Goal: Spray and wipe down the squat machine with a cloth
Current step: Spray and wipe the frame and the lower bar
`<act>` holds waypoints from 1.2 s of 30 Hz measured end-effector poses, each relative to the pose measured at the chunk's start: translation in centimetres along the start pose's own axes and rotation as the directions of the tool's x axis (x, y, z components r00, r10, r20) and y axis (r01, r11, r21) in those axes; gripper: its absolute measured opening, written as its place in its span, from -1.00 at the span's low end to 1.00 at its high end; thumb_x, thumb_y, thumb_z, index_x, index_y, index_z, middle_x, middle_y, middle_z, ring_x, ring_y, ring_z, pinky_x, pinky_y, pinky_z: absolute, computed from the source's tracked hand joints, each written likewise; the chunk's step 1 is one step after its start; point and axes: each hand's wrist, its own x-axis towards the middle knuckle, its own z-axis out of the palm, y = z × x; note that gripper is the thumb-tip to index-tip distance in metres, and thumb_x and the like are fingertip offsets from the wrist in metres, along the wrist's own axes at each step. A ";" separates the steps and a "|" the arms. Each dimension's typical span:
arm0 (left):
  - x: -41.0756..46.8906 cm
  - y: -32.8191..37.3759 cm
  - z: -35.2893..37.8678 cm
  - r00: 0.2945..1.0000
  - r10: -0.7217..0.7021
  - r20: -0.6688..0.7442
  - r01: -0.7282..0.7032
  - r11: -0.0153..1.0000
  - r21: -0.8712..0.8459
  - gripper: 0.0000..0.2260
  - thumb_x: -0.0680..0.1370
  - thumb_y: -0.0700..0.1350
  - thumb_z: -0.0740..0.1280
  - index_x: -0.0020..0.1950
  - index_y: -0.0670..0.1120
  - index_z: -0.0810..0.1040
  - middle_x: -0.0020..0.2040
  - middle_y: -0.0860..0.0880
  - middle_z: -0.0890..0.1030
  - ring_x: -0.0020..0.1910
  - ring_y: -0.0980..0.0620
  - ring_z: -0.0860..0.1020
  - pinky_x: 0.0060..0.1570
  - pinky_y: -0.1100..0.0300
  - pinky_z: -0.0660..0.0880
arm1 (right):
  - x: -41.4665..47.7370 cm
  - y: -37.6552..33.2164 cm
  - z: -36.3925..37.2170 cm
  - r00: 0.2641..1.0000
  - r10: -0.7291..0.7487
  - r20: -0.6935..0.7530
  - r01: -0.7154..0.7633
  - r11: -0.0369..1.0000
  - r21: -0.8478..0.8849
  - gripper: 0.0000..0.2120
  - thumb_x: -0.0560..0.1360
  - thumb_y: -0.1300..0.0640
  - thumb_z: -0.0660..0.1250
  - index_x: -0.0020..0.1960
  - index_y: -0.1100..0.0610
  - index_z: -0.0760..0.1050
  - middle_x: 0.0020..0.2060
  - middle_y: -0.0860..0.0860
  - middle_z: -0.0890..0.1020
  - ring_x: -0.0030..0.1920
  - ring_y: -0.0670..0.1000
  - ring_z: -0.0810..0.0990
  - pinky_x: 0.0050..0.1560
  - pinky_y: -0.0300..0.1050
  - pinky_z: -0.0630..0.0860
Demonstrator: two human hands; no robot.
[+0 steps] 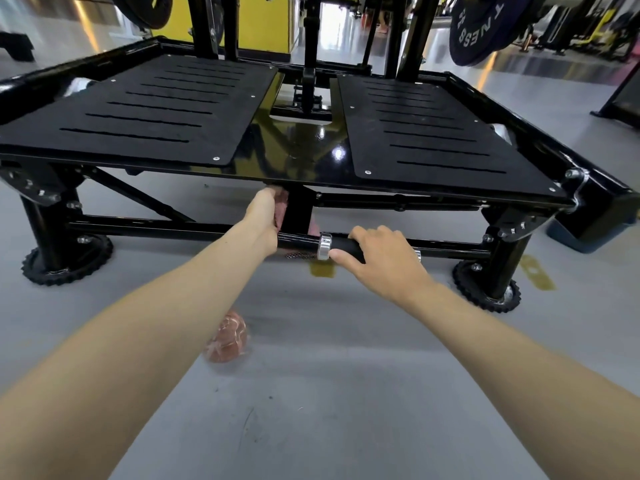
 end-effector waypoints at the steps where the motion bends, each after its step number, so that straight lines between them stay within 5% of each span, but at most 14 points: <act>1: 0.1 -0.2 -0.1 1.000 -0.003 0.016 0.002 1.000 0.024 -0.73 0.58 0.02 0.23 0.07 -0.13 0.59 -0.09 -0.11 0.65 -0.14 -0.12 0.63 -0.24 0.07 0.58 | 0.0 0.1 0.0 1.000 -0.002 0.002 0.002 1.000 0.003 -0.49 0.55 -0.30 0.02 0.06 0.12 0.44 -0.13 0.04 0.60 -0.07 0.10 0.47 0.04 0.00 0.38; 4: 0.0 -0.4 -0.4 0.999 -0.020 0.046 0.016 0.997 0.075 -0.62 0.60 0.11 0.15 0.15 -0.13 0.57 0.05 -0.15 0.65 0.02 -0.14 0.62 -0.05 0.03 0.56 | 0.0 0.3 0.0 1.000 -0.007 -0.001 0.007 0.999 0.032 -0.50 0.55 -0.29 0.04 0.07 0.12 0.45 -0.13 0.04 0.60 -0.06 0.10 0.47 0.04 -0.02 0.36; 10: -1.7 -1.5 -0.7 0.976 -0.113 0.188 0.152 0.966 -0.208 -0.42 0.57 0.30 0.07 0.20 -0.16 0.53 0.25 -0.15 0.56 0.24 -0.10 0.53 0.23 -0.02 0.47 | 0.2 0.4 0.1 1.000 -0.019 -0.015 0.020 0.999 0.048 -0.52 0.55 -0.28 0.04 0.08 0.10 0.45 -0.12 0.02 0.61 -0.07 0.09 0.47 0.05 -0.02 0.35; 16: -2.6 -2.1 -2.2 0.980 -0.127 0.153 0.120 0.991 0.054 -0.26 0.51 0.43 -0.04 0.30 -0.13 0.47 0.15 -0.20 0.62 0.12 -0.20 0.59 0.05 -0.10 0.54 | 0.4 1.0 0.2 1.000 -0.023 -0.005 0.024 0.996 0.090 -0.57 0.56 -0.26 0.08 0.07 0.08 0.45 -0.10 0.02 0.62 -0.06 0.08 0.47 0.04 -0.04 0.31; 20: -4.1 -1.6 -2.7 0.973 -0.164 0.164 0.127 0.969 0.213 -0.25 0.52 0.42 -0.09 0.26 -0.15 0.50 0.08 -0.18 0.65 -0.03 -0.15 0.66 -0.23 0.05 0.59 | 0.4 0.9 0.1 1.000 -0.013 -0.009 0.014 0.995 0.101 -0.57 0.56 -0.25 0.08 0.06 0.08 0.46 -0.11 0.02 0.62 -0.08 0.08 0.47 0.03 -0.03 0.31; 23: -4.9 -1.4 -2.6 0.979 -0.158 0.127 0.125 0.963 0.238 -0.32 0.57 0.35 -0.04 0.20 -0.19 0.53 -0.10 -0.12 0.70 -0.20 -0.04 0.69 -0.40 0.20 0.58 | 0.2 0.7 0.0 1.000 0.012 -0.019 -0.010 0.997 0.079 -0.55 0.55 -0.28 0.07 0.06 0.07 0.47 -0.10 0.02 0.62 -0.05 0.11 0.49 0.03 -0.01 0.33; 28: -5.6 -1.7 -2.0 0.994 -0.079 0.070 0.065 0.980 0.188 -0.62 0.64 0.09 0.14 0.18 -0.18 0.54 -0.04 -0.12 0.67 -0.14 -0.03 0.65 -0.22 0.14 0.62 | 0.1 0.5 0.0 0.999 0.025 -0.020 -0.025 1.000 0.008 -0.51 0.54 -0.31 0.03 0.06 0.08 0.46 -0.08 0.04 0.61 -0.01 0.12 0.50 -0.04 -0.02 0.31; 31: -6.3 -1.3 -2.0 0.990 -0.096 0.108 0.059 0.952 0.300 -0.81 0.61 -0.11 0.26 0.10 -0.22 0.52 -0.14 -0.13 0.67 -0.27 0.00 0.65 -0.28 0.19 0.62 | 0.0 0.4 -0.1 0.999 0.038 0.007 -0.038 0.999 0.025 -0.51 0.55 -0.30 0.03 0.09 0.07 0.45 -0.03 0.04 0.60 0.03 0.12 0.48 -0.03 -0.02 0.30; 34: -7.0 -1.4 -1.9 0.995 -0.056 0.080 0.025 0.939 0.343 -0.64 0.54 -0.30 0.32 0.33 -0.27 0.41 0.04 -0.14 0.66 -0.30 0.00 0.66 -0.33 0.17 0.61 | 0.0 0.4 -0.2 0.999 0.038 0.024 -0.040 0.998 0.054 -0.52 0.55 -0.30 0.04 0.11 0.07 0.44 -0.01 0.05 0.60 0.05 0.12 0.47 0.00 -0.02 0.31; 36: -7.0 -2.0 -2.4 0.999 -0.009 0.044 -0.009 0.926 0.377 -0.62 0.51 -0.34 0.34 0.32 -0.28 0.43 -0.03 -0.04 0.68 -0.20 -0.04 0.65 -0.15 0.07 0.63 | 0.1 0.5 -0.4 0.998 0.035 0.044 -0.038 0.997 0.070 -0.52 0.55 -0.29 0.05 0.14 0.08 0.43 0.02 0.06 0.60 0.08 0.13 0.47 0.03 -0.01 0.31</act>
